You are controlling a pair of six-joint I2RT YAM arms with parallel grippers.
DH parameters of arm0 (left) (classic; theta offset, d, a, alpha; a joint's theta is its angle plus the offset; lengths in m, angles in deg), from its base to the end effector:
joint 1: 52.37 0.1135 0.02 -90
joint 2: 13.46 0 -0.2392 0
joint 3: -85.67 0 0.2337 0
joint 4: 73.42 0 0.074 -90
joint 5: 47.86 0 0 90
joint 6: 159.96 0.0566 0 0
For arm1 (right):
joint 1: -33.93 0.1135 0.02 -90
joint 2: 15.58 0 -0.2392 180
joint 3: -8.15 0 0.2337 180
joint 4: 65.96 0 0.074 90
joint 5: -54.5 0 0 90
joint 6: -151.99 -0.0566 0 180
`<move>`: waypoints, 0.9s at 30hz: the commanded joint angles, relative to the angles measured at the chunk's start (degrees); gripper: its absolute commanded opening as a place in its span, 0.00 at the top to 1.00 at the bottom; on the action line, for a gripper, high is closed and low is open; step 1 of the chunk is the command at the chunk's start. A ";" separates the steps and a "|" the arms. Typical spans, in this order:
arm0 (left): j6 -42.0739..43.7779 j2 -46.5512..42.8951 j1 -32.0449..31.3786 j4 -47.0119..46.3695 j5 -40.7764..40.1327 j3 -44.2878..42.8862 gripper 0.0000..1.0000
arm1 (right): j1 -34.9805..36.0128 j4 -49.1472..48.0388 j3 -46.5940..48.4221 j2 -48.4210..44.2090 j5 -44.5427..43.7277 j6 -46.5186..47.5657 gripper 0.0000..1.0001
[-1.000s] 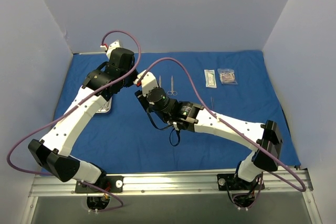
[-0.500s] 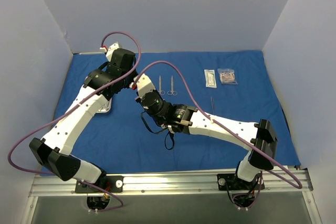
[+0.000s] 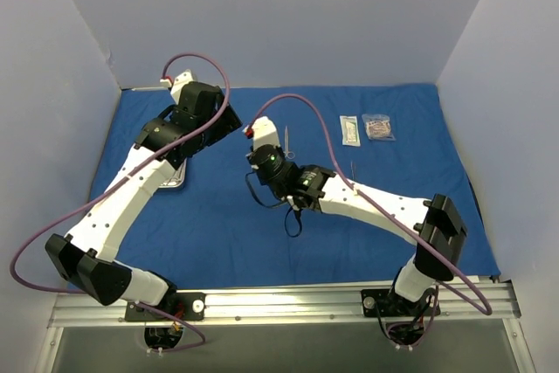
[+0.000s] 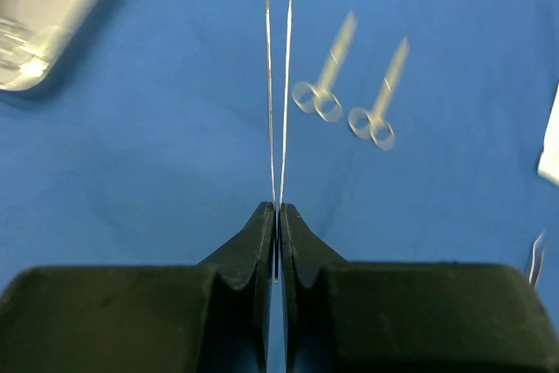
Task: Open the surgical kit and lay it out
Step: Place the medical item in the surgical kit.
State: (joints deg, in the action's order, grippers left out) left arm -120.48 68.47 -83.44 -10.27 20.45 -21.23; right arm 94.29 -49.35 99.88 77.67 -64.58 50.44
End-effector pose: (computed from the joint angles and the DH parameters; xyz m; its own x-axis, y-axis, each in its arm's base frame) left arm 0.2659 -0.1358 0.3707 -0.5147 -0.5272 -0.6761 -0.2620 0.8476 -0.4615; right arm 0.2141 0.3206 0.3077 -0.2571 -0.0981 -0.9614 -0.4896 0.8709 0.0421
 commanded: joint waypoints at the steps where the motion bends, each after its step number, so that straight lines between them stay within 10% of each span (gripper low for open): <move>1: 2.27 -3.35 2.76 -3.53 -1.51 1.41 0.11 | -4.10 3.27 -4.94 -3.34 3.23 -6.11 1.00; 16: 21.25 -13.19 15.68 -16.28 5.33 22.67 0.06 | -30.28 11.00 -15.60 -2.65 22.65 -8.05 1.00; 27: 24.15 -13.82 16.57 -16.37 5.78 28.83 0.06 | -36.45 13.12 -16.48 1.93 25.74 -7.08 1.00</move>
State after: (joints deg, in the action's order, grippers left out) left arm -98.14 56.19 -67.40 -23.47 25.58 7.55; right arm 58.92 -38.64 84.01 79.22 -40.54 42.66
